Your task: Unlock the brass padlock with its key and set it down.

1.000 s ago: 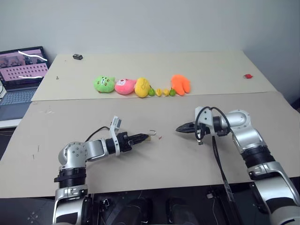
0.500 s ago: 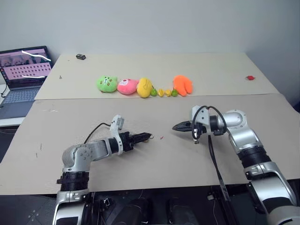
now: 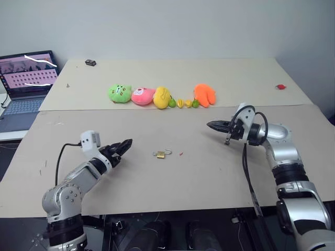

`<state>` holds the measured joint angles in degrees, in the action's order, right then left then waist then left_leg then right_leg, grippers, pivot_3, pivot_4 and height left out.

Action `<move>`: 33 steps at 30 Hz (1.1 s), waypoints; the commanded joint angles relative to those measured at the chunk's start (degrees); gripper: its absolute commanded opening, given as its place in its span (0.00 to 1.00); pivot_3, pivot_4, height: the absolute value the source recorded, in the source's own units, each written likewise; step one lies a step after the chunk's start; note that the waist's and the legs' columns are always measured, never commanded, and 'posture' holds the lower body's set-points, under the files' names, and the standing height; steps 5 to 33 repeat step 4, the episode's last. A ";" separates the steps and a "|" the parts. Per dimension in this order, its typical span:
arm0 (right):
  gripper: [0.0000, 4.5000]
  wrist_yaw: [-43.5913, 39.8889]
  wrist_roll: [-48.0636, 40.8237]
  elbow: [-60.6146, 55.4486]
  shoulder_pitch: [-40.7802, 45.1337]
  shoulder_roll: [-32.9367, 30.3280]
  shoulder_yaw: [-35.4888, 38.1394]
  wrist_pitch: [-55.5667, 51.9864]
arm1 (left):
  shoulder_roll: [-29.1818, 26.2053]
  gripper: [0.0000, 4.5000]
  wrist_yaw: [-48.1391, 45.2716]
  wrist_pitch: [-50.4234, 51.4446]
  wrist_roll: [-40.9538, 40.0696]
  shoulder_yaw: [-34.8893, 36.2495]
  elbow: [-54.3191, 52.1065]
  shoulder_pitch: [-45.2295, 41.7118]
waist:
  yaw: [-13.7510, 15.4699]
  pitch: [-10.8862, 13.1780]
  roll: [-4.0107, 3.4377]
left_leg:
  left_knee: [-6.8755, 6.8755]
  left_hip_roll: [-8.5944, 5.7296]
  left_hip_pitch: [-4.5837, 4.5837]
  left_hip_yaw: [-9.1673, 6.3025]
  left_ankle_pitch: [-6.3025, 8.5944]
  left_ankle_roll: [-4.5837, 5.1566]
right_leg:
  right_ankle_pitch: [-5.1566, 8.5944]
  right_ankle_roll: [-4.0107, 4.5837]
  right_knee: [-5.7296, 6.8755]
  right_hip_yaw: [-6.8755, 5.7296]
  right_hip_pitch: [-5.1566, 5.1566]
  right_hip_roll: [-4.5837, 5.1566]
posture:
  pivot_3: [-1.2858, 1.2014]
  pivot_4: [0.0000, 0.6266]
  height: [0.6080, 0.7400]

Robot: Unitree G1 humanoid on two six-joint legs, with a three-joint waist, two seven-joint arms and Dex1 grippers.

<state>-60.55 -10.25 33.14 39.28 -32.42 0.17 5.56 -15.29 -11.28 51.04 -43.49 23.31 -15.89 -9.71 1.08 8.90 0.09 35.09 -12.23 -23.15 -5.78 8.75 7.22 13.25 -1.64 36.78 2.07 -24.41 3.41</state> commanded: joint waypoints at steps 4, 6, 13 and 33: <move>0.00 14.60 0.08 -0.82 -1.96 0.31 7.37 1.64 | -2.87 0.76 3.56 -14.11 10.14 3.28 -0.34 1.68 | 0.36 0.00 0.00 | -0.03 0.00 0.01 0.00 0.00 0.00 | 0.00 0.00 -0.01 0.00 -0.01 0.00 | 0.52 0.24 1.00; 0.00 14.60 0.08 -0.82 -1.96 0.31 7.37 1.64 | -2.87 0.76 3.56 -14.11 10.14 3.28 -0.34 1.68 | 0.36 0.00 0.00 | -0.03 0.00 0.01 0.00 0.00 0.00 | 0.00 0.00 -0.01 0.00 -0.01 0.00 | 0.52 0.24 1.00; 0.00 14.60 0.08 -0.82 -1.96 0.31 7.37 1.64 | -2.87 0.76 3.56 -14.11 10.14 3.28 -0.34 1.68 | 0.36 0.00 0.00 | -0.03 0.00 0.01 0.00 0.00 0.00 | 0.00 0.00 -0.01 0.00 -0.01 0.00 | 0.52 0.24 1.00; 0.00 14.60 0.08 -0.82 -1.96 0.31 7.37 1.64 | -2.87 0.76 3.56 -14.11 10.14 3.28 -0.34 1.68 | 0.36 0.00 0.00 | -0.03 0.00 0.01 0.00 0.00 0.00 | 0.00 0.00 -0.01 0.00 -0.01 0.00 | 0.52 0.24 1.00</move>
